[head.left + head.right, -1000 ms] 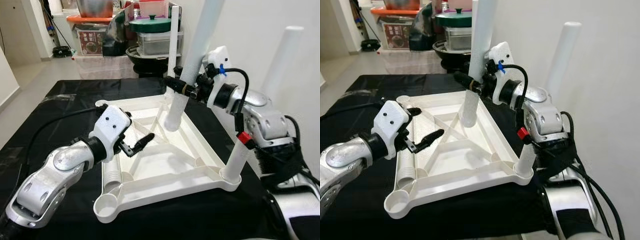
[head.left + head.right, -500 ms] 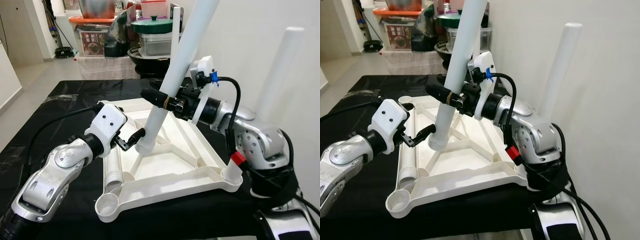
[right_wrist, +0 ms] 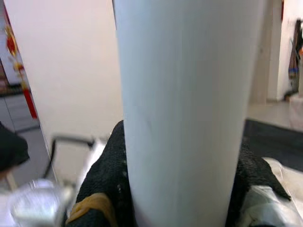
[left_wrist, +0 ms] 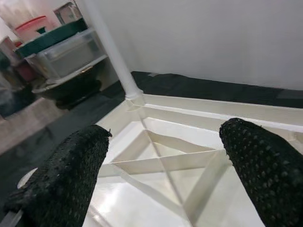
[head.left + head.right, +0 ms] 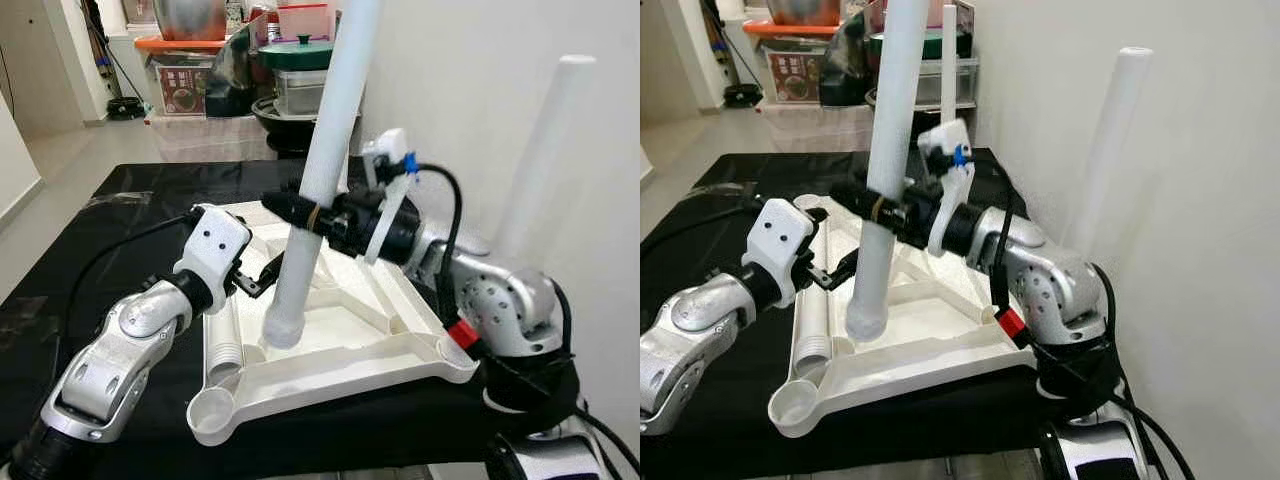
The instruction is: Building children table
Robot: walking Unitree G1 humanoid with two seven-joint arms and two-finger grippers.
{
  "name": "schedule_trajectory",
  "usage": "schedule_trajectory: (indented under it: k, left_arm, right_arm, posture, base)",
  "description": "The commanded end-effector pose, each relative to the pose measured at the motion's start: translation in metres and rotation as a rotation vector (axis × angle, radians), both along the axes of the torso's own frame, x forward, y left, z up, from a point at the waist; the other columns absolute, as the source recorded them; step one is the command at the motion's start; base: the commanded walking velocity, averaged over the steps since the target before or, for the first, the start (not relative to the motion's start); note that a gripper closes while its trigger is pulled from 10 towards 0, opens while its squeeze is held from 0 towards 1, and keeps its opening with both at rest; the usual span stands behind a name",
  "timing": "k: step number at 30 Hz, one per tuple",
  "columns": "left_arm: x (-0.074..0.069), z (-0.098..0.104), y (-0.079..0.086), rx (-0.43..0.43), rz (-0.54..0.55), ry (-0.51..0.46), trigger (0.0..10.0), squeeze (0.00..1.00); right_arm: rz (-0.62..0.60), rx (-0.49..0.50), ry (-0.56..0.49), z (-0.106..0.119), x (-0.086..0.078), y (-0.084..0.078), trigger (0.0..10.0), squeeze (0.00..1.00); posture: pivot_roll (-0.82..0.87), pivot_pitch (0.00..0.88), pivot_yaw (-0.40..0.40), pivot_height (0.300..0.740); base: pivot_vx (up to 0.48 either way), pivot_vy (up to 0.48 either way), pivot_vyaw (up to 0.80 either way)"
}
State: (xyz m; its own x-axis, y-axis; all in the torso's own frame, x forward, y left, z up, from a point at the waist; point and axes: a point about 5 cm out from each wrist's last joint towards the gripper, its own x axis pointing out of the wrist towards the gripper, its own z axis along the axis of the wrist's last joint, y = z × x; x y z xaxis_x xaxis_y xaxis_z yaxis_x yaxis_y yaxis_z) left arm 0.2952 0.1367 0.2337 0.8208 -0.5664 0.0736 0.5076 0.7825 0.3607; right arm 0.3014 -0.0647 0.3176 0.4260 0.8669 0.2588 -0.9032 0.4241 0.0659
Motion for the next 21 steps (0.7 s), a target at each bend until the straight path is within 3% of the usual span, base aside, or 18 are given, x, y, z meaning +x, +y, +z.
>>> schedule_trajectory:
  k: [1,12,14,21]
  left_arm:
    - [0.000,-0.008,-0.004,-0.002,-0.026,0.030,10.0,0.00]
    - [0.006,-0.002,-0.003,-0.161,0.000,0.051,10.0,0.00]
    - [0.004,0.003,-0.004,-0.217,-0.022,0.051,10.0,0.00]
    - [0.003,0.005,0.003,-0.209,-0.008,0.030,10.0,0.00]
  right_arm:
    - [0.025,0.046,-0.039,0.013,-0.005,0.003,0.0,0.00]
    - [-0.017,0.140,-0.040,0.018,-0.005,0.004,0.0,0.00]
    - [-0.049,0.116,-0.046,0.011,-0.004,0.006,0.0,0.00]
    - [-0.169,0.006,-0.126,0.002,0.005,-0.001,0.0,0.00]
  posture:
    - [0.03,0.000,-0.013,0.740]
    - [0.03,0.000,-0.012,0.740]
    - [0.03,0.000,-0.009,0.740]
    - [0.04,0.000,-0.008,0.740]
  base:
    - [0.000,0.000,0.00]
    - [0.000,0.000,0.00]
    - [0.000,0.000,0.00]
    - [0.000,0.000,0.00]
